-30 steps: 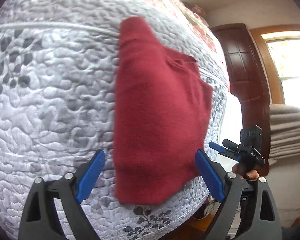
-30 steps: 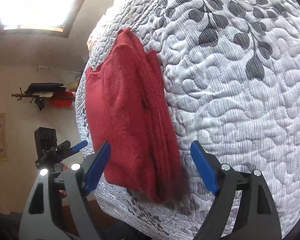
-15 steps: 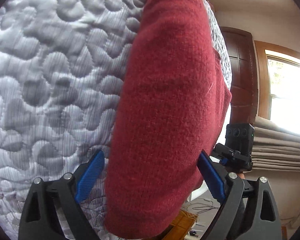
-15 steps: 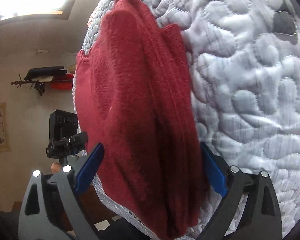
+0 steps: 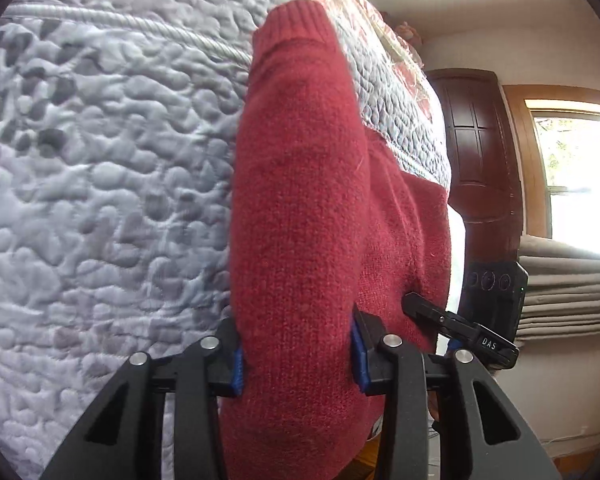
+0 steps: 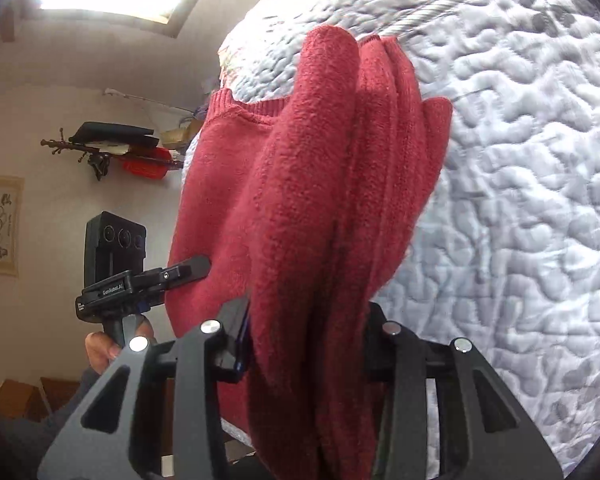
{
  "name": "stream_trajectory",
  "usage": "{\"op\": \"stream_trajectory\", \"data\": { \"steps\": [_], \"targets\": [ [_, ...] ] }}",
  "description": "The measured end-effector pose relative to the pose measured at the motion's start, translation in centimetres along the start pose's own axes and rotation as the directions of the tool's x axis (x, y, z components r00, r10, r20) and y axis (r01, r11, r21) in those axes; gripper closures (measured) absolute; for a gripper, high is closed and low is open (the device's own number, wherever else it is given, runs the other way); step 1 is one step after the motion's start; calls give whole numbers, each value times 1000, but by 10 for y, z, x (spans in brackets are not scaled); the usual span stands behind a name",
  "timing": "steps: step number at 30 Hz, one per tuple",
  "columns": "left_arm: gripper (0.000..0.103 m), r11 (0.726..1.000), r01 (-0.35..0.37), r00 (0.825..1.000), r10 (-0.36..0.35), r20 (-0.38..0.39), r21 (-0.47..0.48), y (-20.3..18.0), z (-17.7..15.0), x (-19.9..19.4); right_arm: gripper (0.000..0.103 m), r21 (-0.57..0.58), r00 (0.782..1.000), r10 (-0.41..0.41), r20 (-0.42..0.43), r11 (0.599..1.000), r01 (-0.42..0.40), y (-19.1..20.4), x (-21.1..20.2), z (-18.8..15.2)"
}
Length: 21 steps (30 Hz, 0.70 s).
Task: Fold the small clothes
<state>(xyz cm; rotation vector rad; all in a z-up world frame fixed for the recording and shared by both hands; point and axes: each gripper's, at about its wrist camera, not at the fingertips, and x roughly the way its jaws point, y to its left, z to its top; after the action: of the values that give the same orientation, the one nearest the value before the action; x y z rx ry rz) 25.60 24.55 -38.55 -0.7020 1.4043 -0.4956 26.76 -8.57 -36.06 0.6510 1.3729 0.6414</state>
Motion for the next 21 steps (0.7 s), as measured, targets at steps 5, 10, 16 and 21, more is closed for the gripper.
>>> {"op": "stream_trajectory", "data": {
  "steps": [5, 10, 16, 21],
  "targets": [
    [64, 996, -63, 996, 66, 59, -59, 57, -40, -62, 66, -48, 994, 51, -96, 997, -56, 43, 65, -30],
    [48, 960, -201, 978, 209, 19, -196, 145, -75, -69, 33, -60, 960, -60, -272, 997, 45, 48, 151, -61],
    [37, 958, -253, 955, 269, 124, -134, 123, -79, -101, 23, -154, 980, -129, -154, 983, 105, 72, 93, -37],
    [33, 970, -242, 929, 231, 290, 2, 73, -97, -137, 43, -221, 986, -158, -61, 965, 141, 88, 75, 6]
  ]
}}
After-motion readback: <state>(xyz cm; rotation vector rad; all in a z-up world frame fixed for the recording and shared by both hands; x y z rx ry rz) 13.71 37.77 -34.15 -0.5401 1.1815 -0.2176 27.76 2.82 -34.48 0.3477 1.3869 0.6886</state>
